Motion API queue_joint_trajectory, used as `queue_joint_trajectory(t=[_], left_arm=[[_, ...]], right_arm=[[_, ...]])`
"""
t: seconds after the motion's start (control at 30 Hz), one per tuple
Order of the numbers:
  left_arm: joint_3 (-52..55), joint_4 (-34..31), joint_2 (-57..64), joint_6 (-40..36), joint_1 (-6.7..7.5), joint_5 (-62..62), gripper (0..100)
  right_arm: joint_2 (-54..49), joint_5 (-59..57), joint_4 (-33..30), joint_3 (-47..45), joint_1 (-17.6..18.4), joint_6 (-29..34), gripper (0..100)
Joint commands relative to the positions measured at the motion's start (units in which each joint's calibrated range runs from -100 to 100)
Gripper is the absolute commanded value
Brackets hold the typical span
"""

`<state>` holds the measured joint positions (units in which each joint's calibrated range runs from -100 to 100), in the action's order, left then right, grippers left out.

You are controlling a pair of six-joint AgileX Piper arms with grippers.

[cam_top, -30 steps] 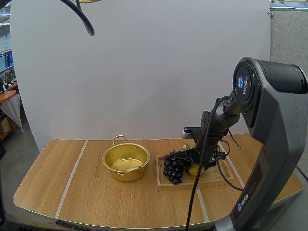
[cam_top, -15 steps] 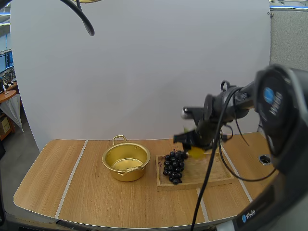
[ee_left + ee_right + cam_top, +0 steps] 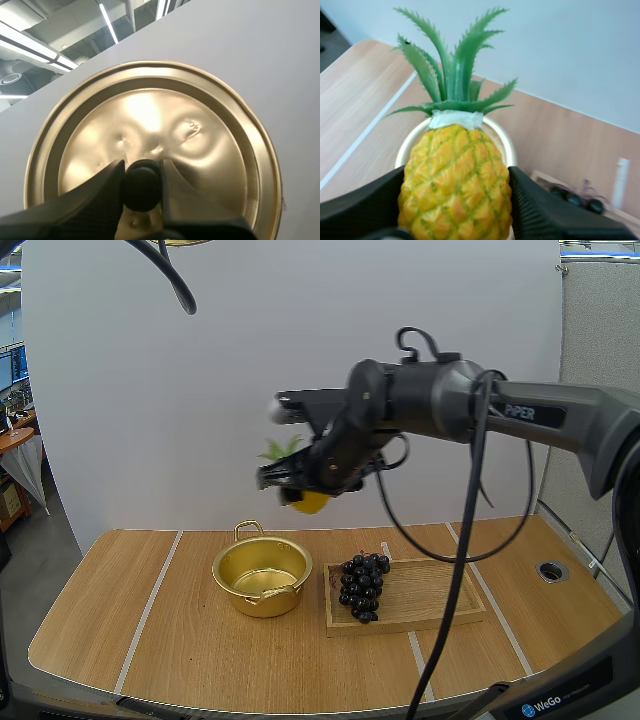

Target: Open the pot, put the pineapple inside, and close it

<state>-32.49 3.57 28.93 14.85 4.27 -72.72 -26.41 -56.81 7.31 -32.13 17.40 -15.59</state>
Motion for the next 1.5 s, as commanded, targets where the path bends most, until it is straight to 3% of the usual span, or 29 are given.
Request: queue_joint_trajectory(t=[0.0, 0.67, 1.3, 1.37, 1.47], left_arm=[[-0.4, -0.1, -0.1, -0.4, 0.14, 1.9, 0], [-0.4, -0.1, -0.1, -0.4, 0.14, 1.9, 0], [-0.4, -0.1, -0.1, -0.4, 0.14, 1.9, 0], [-0.4, -0.1, -0.1, -0.4, 0.14, 1.9, 0], [-0.4, -0.1, -0.1, -0.4, 0.14, 1.9, 0]], right_arm=[[3.7, 3.0, 0.2, 0.6, 3.3, -0.4, 0], [23.4, 12.5, -0.1, 0.6, 4.2, -0.4, 0], [30.1, 16.0, -3.0, 0.6, 4.2, -0.4, 0], [30.1, 16.1, -3.3, 0.6, 4.2, -0.4, 23], [30.1, 16.1, -4.7, 0.6, 4.2, -0.4, 67]])
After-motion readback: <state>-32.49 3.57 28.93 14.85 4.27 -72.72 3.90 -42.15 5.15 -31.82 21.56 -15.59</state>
